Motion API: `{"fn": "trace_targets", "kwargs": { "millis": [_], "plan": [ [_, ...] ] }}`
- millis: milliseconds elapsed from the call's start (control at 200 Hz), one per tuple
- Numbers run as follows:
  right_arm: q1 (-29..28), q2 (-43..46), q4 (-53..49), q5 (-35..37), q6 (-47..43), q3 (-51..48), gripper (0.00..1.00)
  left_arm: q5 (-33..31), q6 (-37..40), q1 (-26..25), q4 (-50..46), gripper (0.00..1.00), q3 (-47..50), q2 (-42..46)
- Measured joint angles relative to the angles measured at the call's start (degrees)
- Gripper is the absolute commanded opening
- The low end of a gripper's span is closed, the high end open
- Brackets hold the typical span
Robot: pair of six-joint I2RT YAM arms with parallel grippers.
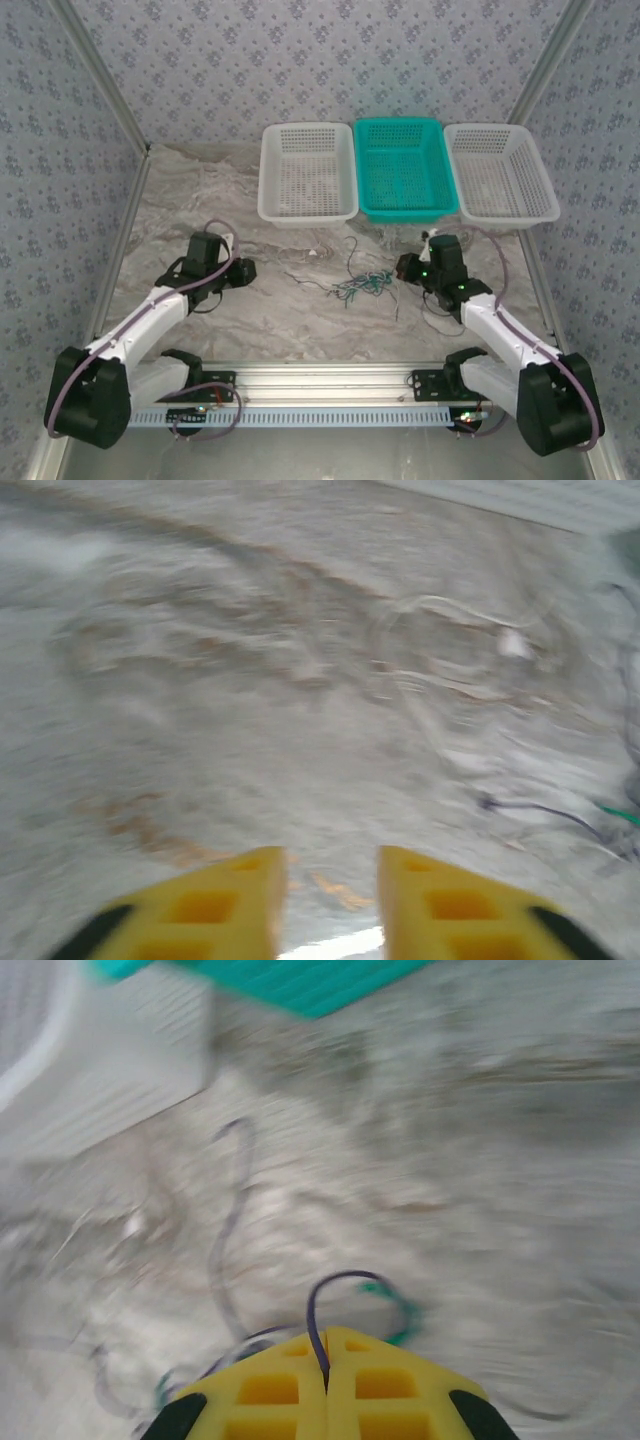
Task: Untangle the cables
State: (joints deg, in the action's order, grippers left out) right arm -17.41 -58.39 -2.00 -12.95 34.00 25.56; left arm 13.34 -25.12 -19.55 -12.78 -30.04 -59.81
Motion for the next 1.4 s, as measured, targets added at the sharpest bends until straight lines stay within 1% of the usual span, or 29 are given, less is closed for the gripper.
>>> {"fn": "trace_targets", "kwargs": {
  "millis": [75,195,290,395,470,565,735,850,984,1044,1094,1179,1224,1304,1349,1399],
  "plan": [
    [-3.61,-1.38,1.44,-3.52,-1.81,2.29,0.0,1.49,0.87,-3.67,1.7,0.61,-0.26,1.68],
    [-5.86,-3.74,4.63,-9.07,-2.49,4.83,0.0,2.34,2.03,-10.82,3.43,0.64,-3.15,1.49],
    [-6.16,-4.68,6.88,-13.16,-2.25,5.73,0.0,2.62,3.67,-17.35,5.99,0.65,-7.19,-1.57],
    [-6.56,-4.76,8.07,-16.7,-1.66,7.19,0.0,2.56,5.46,-22.4,9.11,0.67,-10.71,-6.71],
    [-7.32,-4.76,8.48,-18.43,-1.18,8.74,0.0,2.64,6.14,-23.58,11.32,0.68,-11.32,-10.12],
    [-8.81,-4.74,8.72,-19.43,-0.7,10.54,0.0,2.75,6.64,-23.65,13.18,0.69,-11.47,-13.92],
    [-10.99,-4.74,9.2,-19.54,-0.28,11.26,0.0,3.1,6.62,-24.0,16.15,0.7,-14.21,-22.23],
    [-11.26,-4.79,9.2,-19.47,0.07,11.26,0.0,4.59,6.58,-25.79,19.82,0.7,-17.09,-27.93],
    [-11.23,-4.79,9.14,-19.28,0.28,11.26,0.0,5.81,5.77,-27.45,24.24,0.61,-18.67,-33.0],
    [-11.21,-4.79,9.11,-19.08,0.39,11.23,0.0,6.14,5.35,-27.74,25.49,0.55,-18.67,-34.75],
    [-11.04,-4.79,9.09,-18.78,0.66,11.23,0.0,6.21,5.11,-27.82,25.86,0.45,-18.67,-35.82],
    [-10.32,-4.76,8.83,-17.75,1.05,11.23,0.0,5.88,4.02,-27.82,26.32,0.24,-18.67,-37.11],
    [-9.68,-4.74,8.15,-16.74,1.42,11.23,0.0,5.46,4.31,-27.82,26.32,0.16,-18.67,-37.4],
    [-7.96,-4.63,6.4,-14.82,2.21,11.23,0.0,4.92,3.8,-27.82,26.34,0.1,-18.53,-37.48],
    [-6.16,-4.37,5.03,-13.66,2.73,11.21,0.0,4.61,3.5,-27.82,26.6,0.09,-18.23,-37.48],
    [-4.0,-3.89,3.41,-12.85,3.41,10.97,0.0,4.61,3.39,-27.82,27.54,0.06,-17.53,-37.38]
  ]
}}
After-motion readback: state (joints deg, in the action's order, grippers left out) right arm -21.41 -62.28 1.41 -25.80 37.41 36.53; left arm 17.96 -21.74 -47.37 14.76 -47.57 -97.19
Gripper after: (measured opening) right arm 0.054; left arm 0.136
